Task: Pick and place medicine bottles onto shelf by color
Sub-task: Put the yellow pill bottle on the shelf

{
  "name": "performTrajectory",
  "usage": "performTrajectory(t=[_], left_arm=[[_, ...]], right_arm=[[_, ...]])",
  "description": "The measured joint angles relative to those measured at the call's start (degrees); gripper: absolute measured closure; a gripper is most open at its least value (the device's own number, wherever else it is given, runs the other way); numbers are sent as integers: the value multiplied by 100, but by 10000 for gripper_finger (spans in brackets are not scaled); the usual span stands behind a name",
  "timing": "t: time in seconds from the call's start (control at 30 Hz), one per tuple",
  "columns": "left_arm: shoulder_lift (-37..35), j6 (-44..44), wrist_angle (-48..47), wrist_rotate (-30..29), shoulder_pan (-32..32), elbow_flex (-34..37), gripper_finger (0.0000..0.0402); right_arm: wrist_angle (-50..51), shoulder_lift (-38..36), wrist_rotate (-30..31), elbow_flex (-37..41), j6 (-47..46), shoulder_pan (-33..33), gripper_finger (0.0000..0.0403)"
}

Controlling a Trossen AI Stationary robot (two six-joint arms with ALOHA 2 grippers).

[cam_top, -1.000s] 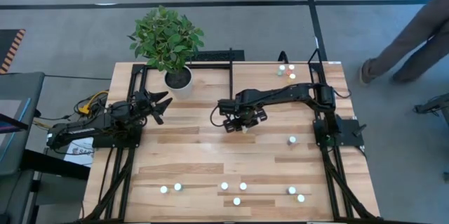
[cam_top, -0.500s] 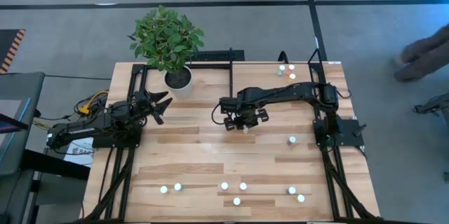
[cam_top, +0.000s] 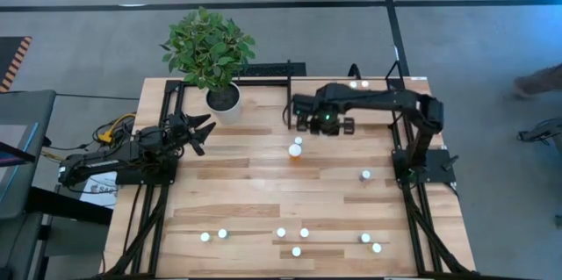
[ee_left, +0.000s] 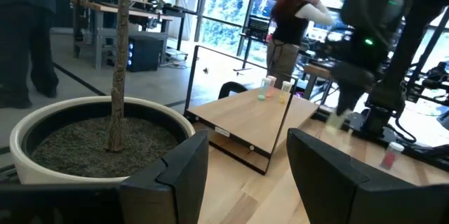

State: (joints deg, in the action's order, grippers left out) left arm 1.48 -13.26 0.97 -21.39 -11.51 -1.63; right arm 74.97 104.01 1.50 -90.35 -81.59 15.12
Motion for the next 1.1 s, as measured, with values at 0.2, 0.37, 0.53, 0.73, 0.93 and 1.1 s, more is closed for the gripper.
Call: performTrajectory(t=[0.2,0.37,0.53,0.73,0.93,1.1], left_arm=[[0,0,0,0,0,0,220],[0,0,0,0,0,0,220],[0,0,2,0,0,0,220],[-1,0,0,0,0,0,220],[0,0,0,0,0,0,220],[-1,0,1,0,0,0,220]], right_arm=[[-148,-4,43,0,-5,879,265],[-425,0,172,0,424,1561,264],[-879,0,142,0,989,2088,263],[-1390,0,127,0,813,2329,263],[-1885,169,129,2,-211,2340,263],[-2433,404,125,0,-428,2329,253]])
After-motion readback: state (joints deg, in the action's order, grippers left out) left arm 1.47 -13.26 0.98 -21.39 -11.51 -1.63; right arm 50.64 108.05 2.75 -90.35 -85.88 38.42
